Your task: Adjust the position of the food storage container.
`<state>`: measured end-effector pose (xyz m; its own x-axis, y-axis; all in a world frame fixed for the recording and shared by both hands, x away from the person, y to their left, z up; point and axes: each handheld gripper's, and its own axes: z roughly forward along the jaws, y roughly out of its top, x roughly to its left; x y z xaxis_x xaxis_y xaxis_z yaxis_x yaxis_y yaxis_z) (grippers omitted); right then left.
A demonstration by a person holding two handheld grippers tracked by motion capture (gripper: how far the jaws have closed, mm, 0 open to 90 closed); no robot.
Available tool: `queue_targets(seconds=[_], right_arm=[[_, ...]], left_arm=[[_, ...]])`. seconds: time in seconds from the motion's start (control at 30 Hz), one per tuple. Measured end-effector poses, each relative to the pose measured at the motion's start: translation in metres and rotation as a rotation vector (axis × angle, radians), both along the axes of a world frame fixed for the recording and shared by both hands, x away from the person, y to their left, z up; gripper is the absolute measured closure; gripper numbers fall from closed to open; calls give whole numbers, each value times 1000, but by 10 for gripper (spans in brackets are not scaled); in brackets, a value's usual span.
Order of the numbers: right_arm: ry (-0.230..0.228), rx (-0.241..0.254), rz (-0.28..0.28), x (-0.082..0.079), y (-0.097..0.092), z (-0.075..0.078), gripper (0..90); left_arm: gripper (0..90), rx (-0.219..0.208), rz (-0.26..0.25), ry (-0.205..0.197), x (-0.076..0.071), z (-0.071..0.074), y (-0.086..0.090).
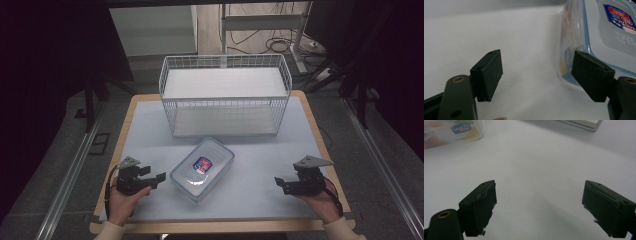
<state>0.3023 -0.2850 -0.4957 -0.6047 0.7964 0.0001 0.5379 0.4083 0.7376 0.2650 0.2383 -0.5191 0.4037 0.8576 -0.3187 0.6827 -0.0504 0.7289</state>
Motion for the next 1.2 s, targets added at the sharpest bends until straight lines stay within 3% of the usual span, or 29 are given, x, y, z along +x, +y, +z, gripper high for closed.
queue_targets(seconds=[0.2,0.33,0.4,0.47,0.73,0.8,0.9,1.03,1.2], right_arm=[[20,-15,0,1,-2,-5,121],[4,-12,-4,-1,-3,-2,121],[1,-9,-7,-2,-4,-2,123],[0,-7,-9,-2,-4,-1,124],[-2,-15,-10,-2,-2,-2,129],[5,-18,-11,-1,-1,-3,132],[8,-20,-9,-1,-1,-4,134],[4,-19,-6,-1,-2,-3,135],[6,-21,-3,-2,-1,-3,137]], left_arm=[[246,5,-25,9,-1,7,-1],[251,12,-47,-22,-7,25,-4],[259,-4,-59,-31,-10,34,-4],[269,-25,-80,-32,-13,41,-4],[291,-20,-152,-33,-23,63,-15],[325,-12,-209,-33,-27,68,-28],[469,1,-250,-46,-31,72,-41],[728,-3,-347,-46,-38,77,-62],[869,22,-440,-28,-45,75,-93]])
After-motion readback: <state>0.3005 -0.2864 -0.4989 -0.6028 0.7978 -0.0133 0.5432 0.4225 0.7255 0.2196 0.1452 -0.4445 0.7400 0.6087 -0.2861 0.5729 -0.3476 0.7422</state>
